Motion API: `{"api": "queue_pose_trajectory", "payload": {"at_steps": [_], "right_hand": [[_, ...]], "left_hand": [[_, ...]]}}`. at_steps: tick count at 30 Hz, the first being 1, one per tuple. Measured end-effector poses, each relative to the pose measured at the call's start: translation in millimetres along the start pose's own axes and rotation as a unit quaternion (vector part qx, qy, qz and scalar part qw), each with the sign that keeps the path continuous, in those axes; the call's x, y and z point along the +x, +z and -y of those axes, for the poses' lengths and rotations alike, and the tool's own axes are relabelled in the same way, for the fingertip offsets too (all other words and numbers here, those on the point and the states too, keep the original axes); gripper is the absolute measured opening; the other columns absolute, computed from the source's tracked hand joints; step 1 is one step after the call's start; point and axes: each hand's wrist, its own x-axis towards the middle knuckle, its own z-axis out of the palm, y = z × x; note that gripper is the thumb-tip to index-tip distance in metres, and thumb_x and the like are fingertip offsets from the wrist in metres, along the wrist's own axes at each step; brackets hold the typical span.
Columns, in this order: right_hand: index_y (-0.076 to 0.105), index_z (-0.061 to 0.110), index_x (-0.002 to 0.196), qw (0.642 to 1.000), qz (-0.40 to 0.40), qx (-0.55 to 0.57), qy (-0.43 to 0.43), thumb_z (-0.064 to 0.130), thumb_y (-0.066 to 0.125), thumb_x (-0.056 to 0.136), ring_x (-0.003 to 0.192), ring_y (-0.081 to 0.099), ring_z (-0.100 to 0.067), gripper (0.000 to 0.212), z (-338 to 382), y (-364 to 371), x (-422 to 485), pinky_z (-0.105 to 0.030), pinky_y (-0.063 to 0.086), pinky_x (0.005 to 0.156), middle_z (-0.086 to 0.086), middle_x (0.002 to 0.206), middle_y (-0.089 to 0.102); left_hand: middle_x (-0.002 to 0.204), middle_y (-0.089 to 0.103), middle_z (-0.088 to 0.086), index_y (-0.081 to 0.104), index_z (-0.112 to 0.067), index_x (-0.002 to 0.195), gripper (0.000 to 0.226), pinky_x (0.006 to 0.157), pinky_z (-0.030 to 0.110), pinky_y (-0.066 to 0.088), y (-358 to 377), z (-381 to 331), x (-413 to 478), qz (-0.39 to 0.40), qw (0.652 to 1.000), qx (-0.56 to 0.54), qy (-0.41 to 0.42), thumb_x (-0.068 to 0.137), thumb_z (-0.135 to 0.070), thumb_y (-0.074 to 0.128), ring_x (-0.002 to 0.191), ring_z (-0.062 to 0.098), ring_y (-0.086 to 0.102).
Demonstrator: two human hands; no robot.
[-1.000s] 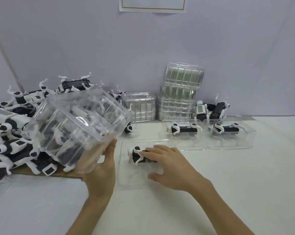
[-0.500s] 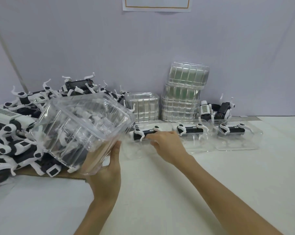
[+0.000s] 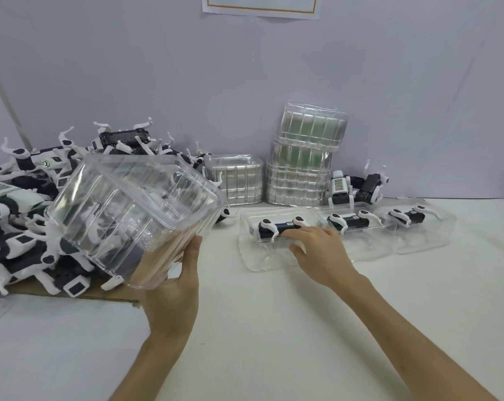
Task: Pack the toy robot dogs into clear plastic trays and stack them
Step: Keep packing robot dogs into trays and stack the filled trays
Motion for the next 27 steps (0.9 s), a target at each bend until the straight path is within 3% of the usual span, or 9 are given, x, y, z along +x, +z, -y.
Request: {"api": "queue_pose_trajectory", "payload": {"at_steps": [3,7,13,21,27], "right_hand": [[0.041,0.032,0.146,1.0,-0.001,-0.012,0.013,0.03,0.052,0.096,0.139,0.037,-0.015,0.051,14.8,1.8,-1.0,-0.038,0.017,0.115,0.007,0.148,0.045],[0.031,0.037,0.152,0.995,0.034,0.026,-0.095,0.036,0.047,0.101,0.149,0.022,-0.016,0.054,42.1,8.9,3.3,-0.039,0.018,0.115,0.006,0.16,0.028],[0.039,0.039,0.149,0.997,0.001,0.031,-0.076,0.028,0.041,0.104,0.138,0.039,-0.013,0.047,33.3,11.3,4.1,-0.035,0.032,0.102,0.015,0.13,0.06],[0.055,0.042,0.139,0.995,-0.02,0.063,-0.071,0.03,0.053,0.1,0.131,0.05,-0.009,0.04,-0.9,-3.1,-15.5,-0.035,0.039,0.104,0.017,0.131,0.063],[0.063,0.038,0.128,0.997,-0.041,0.063,-0.016,0.034,0.057,0.098,0.127,0.051,-0.006,0.03,-36.9,-9.2,-19.4,-0.032,0.024,0.111,0.016,0.125,0.065]], "left_hand": [[0.101,0.07,0.013,0.069,0.003,0.106,0.057,0.094,0.056,0.05,0.2,-1.0,-0.3,0.006,1.0,0.007,0.008,0.086,-0.05,0.064,0.1,0.032,0.067],[0.094,0.069,0.016,0.069,0.007,0.102,0.041,0.085,0.06,0.052,0.4,0.2,-0.4,0.016,0.999,0.027,0.026,0.089,-0.032,0.068,0.092,0.035,0.066],[0.09,0.068,0.009,0.069,0.007,0.1,0.038,0.084,0.057,0.053,0.1,-0.1,-0.1,0.013,0.999,0.026,0.029,0.09,-0.029,0.07,0.087,0.024,0.065],[0.095,0.07,0.009,0.071,0.005,0.102,0.045,0.087,0.057,0.054,0.7,0.4,-1.1,0.009,0.999,0.01,0.032,0.088,-0.038,0.068,0.093,0.028,0.068],[0.096,0.071,0.014,0.071,0.006,0.102,0.046,0.084,0.059,0.053,1.0,1.6,-0.6,0.003,0.999,0.018,0.043,0.088,-0.038,0.068,0.093,0.034,0.068]]}}
